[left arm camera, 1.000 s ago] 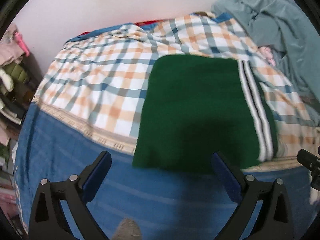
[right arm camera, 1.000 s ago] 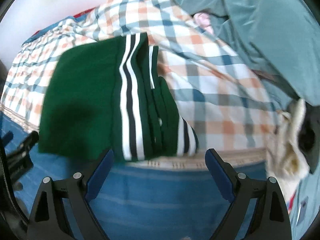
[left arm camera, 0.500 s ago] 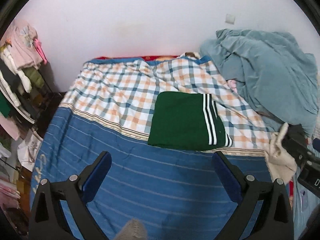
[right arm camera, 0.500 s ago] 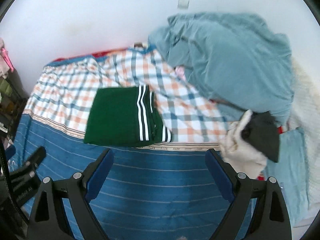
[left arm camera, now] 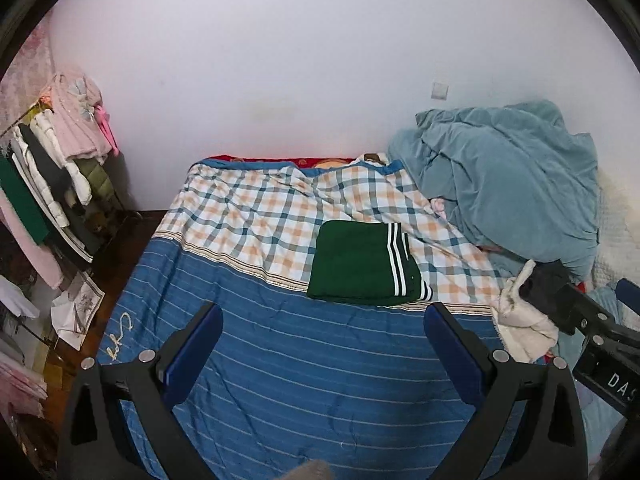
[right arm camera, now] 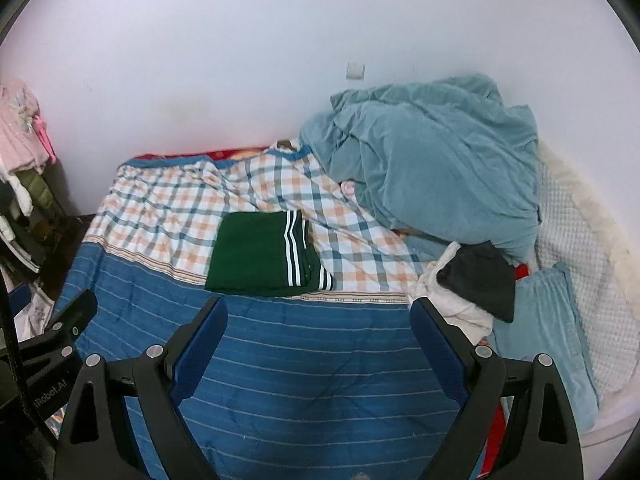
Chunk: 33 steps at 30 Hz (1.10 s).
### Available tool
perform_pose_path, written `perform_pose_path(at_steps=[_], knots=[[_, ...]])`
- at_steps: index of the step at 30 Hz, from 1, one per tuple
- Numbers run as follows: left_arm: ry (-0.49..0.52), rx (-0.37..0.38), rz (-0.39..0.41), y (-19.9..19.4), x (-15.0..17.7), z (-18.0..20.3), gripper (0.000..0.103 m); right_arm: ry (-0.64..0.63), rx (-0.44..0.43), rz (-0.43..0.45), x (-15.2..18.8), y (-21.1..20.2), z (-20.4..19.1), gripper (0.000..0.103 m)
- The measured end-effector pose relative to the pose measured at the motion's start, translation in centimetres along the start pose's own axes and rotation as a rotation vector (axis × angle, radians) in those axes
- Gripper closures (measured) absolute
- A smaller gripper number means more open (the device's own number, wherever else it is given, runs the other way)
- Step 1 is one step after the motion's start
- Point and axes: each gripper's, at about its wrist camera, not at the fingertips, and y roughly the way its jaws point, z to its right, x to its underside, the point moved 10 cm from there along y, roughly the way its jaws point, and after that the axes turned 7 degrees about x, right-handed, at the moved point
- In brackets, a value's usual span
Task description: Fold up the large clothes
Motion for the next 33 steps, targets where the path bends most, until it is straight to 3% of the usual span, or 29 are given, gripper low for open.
perform_pose_path(at_steps=[11, 20, 33], knots=[[-0.002, -0.017, 0.019, -5.3, 0.8, 0.5, 0.000, -0.017, -0.013, 0.099, -0.2, -10.0, 2.3, 0.009], [0.013, -0.072, 0.064, -7.4, 0.4, -0.1, 0.000, -0.017, -0.010, 0.121, -0.7, -11.9, 2.5, 0.006], [0.008, -0.066, 0.103, -8.7, 0.0, -0.4, 0.000, -0.023, -0.048, 0.149, -2.2, -12.2, 1.5, 0.004]])
